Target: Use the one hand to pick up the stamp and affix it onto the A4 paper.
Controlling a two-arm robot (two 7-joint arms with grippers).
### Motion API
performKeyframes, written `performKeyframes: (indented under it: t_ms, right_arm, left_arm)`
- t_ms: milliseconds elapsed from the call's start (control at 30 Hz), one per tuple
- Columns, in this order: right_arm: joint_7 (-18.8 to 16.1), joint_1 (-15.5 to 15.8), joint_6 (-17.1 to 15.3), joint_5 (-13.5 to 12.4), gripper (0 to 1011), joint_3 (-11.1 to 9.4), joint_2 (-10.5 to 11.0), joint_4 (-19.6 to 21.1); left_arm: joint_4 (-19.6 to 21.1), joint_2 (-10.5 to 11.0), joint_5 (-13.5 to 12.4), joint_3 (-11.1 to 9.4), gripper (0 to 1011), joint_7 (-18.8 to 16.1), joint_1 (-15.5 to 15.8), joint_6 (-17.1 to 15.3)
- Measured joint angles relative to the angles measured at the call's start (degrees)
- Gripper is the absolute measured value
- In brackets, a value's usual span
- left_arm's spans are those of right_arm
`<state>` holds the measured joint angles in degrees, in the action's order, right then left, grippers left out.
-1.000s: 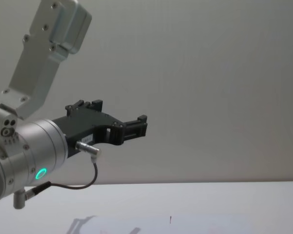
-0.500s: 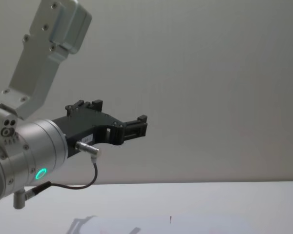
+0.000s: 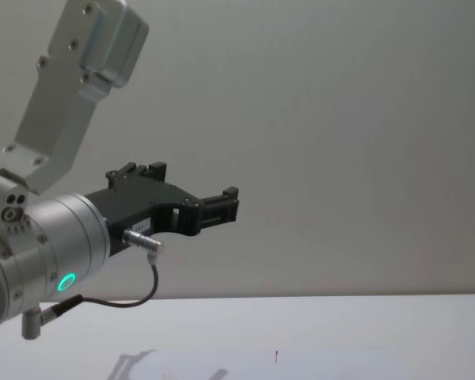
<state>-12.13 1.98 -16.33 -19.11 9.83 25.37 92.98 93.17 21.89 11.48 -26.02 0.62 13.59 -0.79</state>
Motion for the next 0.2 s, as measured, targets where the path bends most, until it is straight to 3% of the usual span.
performKeyframes:
  t_ms: [200]
  right_arm:
    - [0.0, 0.0, 0.0, 0.0, 1001, 0.0, 0.0, 0.0]
  left_arm:
    - [0.0, 0.0, 0.0, 0.0, 1001, 0.0, 0.0, 0.0]
